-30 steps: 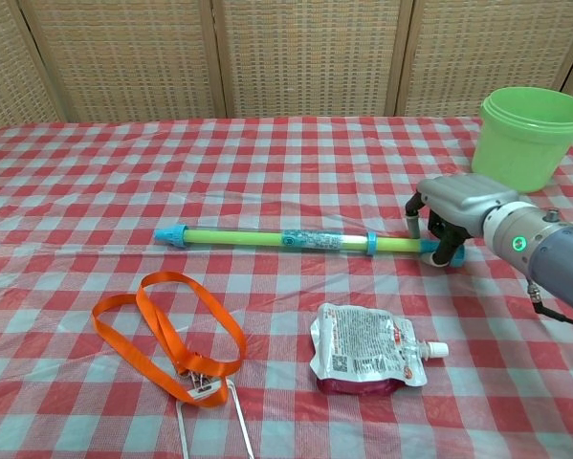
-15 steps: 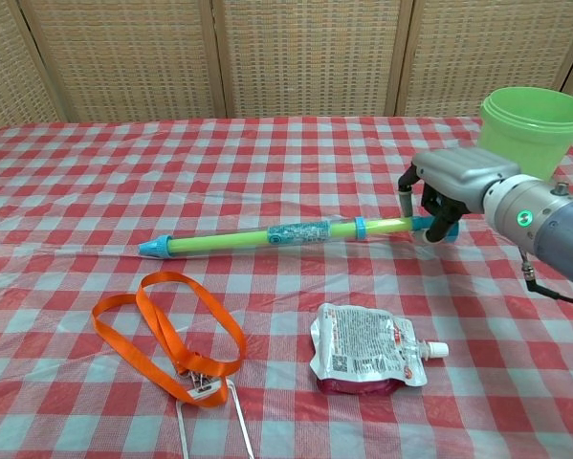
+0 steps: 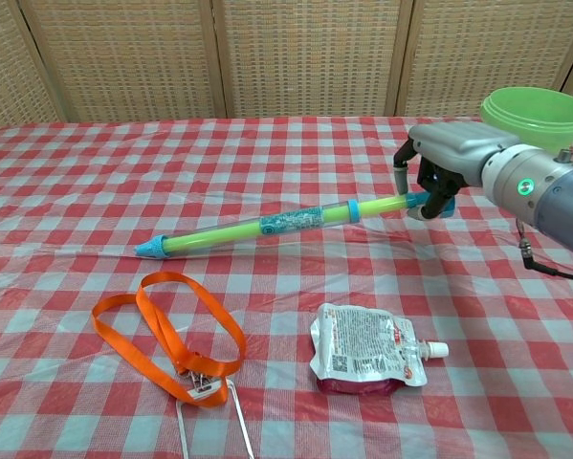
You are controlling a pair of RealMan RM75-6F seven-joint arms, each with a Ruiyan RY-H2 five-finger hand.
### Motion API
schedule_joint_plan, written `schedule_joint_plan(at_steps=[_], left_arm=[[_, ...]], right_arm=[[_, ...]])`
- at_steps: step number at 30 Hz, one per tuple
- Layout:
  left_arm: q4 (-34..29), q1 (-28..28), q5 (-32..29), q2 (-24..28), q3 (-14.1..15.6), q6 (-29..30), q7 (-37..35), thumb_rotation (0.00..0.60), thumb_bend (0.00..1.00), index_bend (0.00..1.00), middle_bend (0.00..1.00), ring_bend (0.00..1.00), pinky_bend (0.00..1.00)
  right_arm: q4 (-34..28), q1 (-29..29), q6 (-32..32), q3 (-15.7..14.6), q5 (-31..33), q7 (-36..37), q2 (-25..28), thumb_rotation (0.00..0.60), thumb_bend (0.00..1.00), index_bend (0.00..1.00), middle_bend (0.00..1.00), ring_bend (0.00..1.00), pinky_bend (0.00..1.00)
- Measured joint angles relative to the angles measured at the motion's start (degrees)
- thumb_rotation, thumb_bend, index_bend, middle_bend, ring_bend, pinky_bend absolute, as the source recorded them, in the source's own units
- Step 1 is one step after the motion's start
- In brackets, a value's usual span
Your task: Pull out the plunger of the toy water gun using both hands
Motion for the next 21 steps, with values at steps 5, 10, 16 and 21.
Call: schedule_joint_plan(at_steps=[5,10,16,21], left_arm=[[-1.1,-1.5,-1.3,-0.2,-0.8,-2.0,1.8,0.6,0.17,0.0,0.0,0.0,0.0],[-1.9,-3.1,-3.4,-0.7,-2.0,-3.9,2.4,0.6,0.19,0.03,0.0,0.0,0.0],[-1.6,-5.6,-5.7,-3.3,-4.0,-5.4,4.5,0.6,0.21,0.14,0.0,0.0,0.0],[-0.7,-8.1,-7.8,-6.7,-6.1,-6.1,6.3,0.6,0.23,0.16,0.0,0.0,0.0]], right_arm=[[-1.1,0.5,0.9,0.5,1.0,-0.7,0.4,0.6,0.56,0.85,1.0,0.92,0.62],[-1.6,1.3,2.1,0.9,1.9,-1.8,0.1,0.6,0.56,0.85,1.0,0.93,0.63],[-2.8,2.3,4.1,1.7,2.7,-3.3,-0.4,0.6,0.56,0.85,1.0,0.93,0.63],[-4.3,2.8,4.9,2.0,4.0,-4.3,-0.3,0.6,0.56,0.85,1.0,0.93,0.63]])
